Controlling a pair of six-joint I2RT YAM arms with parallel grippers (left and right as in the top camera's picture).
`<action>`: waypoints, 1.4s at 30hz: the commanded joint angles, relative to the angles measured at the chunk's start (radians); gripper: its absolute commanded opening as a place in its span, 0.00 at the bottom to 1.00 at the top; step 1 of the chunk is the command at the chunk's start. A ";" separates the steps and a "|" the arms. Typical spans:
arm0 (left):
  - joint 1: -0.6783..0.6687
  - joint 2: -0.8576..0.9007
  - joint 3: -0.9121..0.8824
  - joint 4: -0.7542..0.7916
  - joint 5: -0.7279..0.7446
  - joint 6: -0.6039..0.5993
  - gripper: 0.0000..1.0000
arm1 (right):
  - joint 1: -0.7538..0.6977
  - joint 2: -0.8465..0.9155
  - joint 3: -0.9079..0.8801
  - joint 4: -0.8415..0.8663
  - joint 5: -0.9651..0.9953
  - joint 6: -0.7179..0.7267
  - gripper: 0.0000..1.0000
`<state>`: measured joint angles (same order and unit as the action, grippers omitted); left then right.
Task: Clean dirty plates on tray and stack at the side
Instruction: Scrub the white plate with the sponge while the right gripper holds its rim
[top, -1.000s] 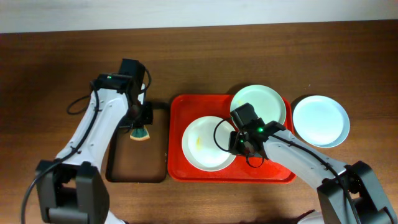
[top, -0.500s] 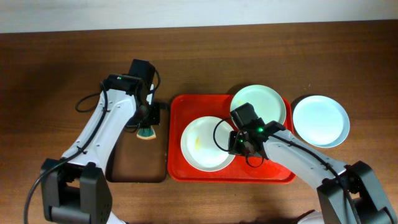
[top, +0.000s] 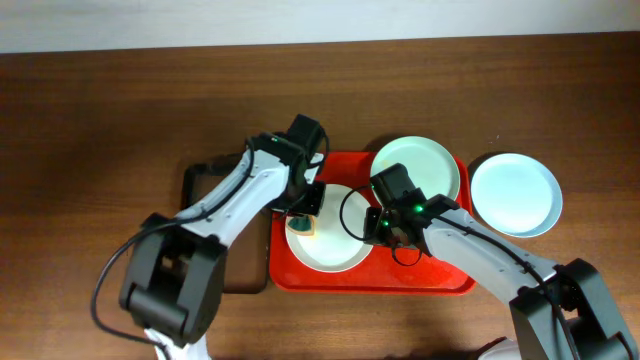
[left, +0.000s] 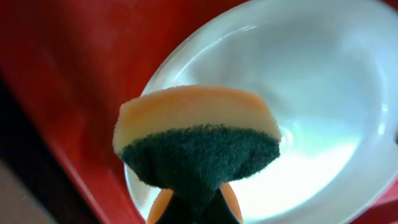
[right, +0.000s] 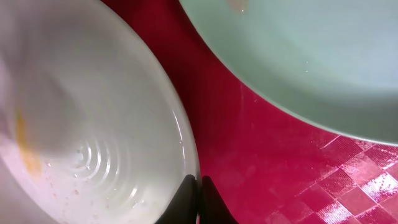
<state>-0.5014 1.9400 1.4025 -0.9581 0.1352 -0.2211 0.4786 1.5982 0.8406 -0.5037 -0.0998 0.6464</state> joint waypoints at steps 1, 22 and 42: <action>-0.007 0.078 -0.001 0.028 0.015 0.002 0.00 | 0.005 0.032 0.008 0.003 -0.009 -0.005 0.04; 0.052 -0.076 -0.076 0.119 0.125 0.058 0.00 | 0.005 0.032 0.008 0.005 -0.054 -0.021 0.23; 0.050 -0.066 -0.295 0.318 0.085 -0.040 0.00 | 0.005 0.032 0.000 0.021 -0.048 -0.020 0.04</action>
<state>-0.4484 1.8732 1.1358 -0.6395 0.2173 -0.2344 0.4778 1.6226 0.8402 -0.4843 -0.1486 0.6281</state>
